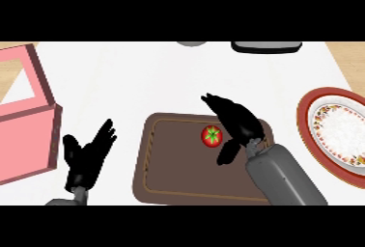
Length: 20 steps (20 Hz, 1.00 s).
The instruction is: Pick the tomato from the tray and place it in the plate
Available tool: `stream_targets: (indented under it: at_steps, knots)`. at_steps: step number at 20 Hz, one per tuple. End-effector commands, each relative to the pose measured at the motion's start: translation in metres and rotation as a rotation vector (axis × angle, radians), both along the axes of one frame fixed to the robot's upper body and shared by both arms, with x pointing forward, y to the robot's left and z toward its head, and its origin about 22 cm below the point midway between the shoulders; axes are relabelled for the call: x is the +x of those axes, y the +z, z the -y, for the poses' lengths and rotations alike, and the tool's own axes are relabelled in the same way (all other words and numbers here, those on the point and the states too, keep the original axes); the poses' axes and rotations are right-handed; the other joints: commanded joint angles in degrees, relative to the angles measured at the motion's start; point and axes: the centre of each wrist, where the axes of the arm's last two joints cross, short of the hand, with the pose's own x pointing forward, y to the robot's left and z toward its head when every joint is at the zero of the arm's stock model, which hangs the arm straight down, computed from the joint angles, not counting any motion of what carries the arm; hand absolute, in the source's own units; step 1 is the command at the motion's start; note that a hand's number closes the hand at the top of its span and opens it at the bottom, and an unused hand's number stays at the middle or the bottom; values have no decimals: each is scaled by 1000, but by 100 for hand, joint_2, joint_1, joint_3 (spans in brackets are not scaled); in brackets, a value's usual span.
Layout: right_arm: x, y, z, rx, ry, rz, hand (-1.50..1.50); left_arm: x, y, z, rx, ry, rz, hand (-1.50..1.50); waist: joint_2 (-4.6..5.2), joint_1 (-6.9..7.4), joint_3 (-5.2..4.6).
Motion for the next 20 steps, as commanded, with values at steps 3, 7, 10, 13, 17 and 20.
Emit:
stream_targets:
  at_steps: [3,7,10,13,17,20]
  knots:
    - [15,-15,-1,-28,0,-9,-150,5,-4,20,10,-2,4,0,3,2,0]
    - [0,-54,-7,-46,25,-51,-150,-13,1,-4,15,-15,14,0,2,22,1]
    - [16,-37,-35,-78,23,-44,-150,-1,2,-13,6,-18,-1,0,4,25,0]
    - [18,-36,-12,-153,126,-30,150,-13,3,-6,-5,-13,8,0,-1,20,0]
    - [20,-46,-18,-145,128,21,150,5,0,2,16,-7,-2,0,2,6,0]
    - [5,-59,-11,-166,137,54,150,-18,7,-8,-7,-10,-11,0,-2,15,1]
